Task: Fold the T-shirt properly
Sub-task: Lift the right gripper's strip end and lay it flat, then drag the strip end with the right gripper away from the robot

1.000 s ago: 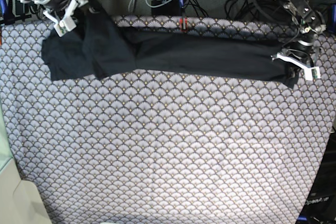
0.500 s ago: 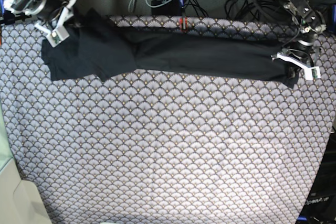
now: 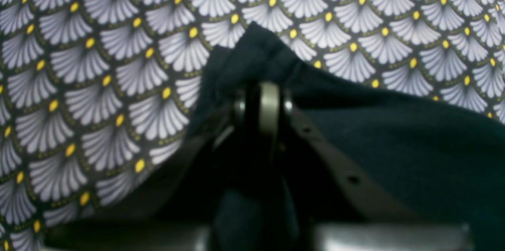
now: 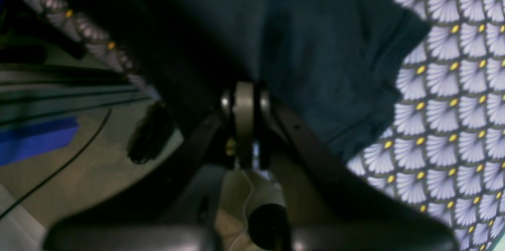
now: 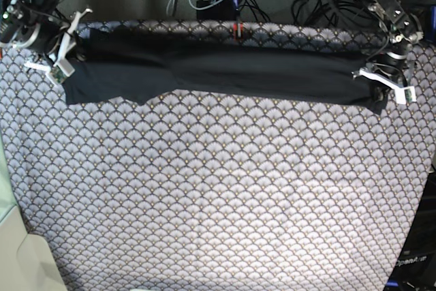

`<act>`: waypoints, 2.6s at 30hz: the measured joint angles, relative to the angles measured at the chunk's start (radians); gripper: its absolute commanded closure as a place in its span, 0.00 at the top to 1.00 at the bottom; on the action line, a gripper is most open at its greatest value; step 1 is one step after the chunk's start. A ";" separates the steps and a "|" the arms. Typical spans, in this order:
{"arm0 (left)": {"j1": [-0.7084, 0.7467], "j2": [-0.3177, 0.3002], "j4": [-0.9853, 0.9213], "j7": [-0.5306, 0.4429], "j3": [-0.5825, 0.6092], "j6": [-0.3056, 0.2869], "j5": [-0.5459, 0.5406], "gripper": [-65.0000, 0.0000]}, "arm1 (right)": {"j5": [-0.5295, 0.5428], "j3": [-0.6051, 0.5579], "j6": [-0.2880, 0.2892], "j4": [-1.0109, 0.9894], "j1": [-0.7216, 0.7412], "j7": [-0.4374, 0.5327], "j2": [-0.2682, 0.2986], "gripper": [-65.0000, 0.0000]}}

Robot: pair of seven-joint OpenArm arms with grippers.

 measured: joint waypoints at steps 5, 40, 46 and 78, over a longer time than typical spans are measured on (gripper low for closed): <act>0.002 0.001 0.000 -0.003 0.000 0.000 0.000 0.07 | 0.004 -0.004 0.000 0.000 0.062 -0.014 0.014 0.00; 0.002 0.006 0.000 -0.004 -0.001 0.007 -0.003 0.07 | -0.372 -0.144 0.005 -0.145 0.186 0.259 -0.067 0.00; 0.011 0.005 0.001 -0.012 -0.001 0.003 -0.005 0.07 | -0.372 -0.144 0.003 -0.145 0.249 0.262 -0.066 0.00; 0.017 0.005 0.002 -0.015 -0.001 0.003 -0.011 0.07 | -0.372 -0.077 0.007 -0.317 0.319 0.252 -0.060 0.57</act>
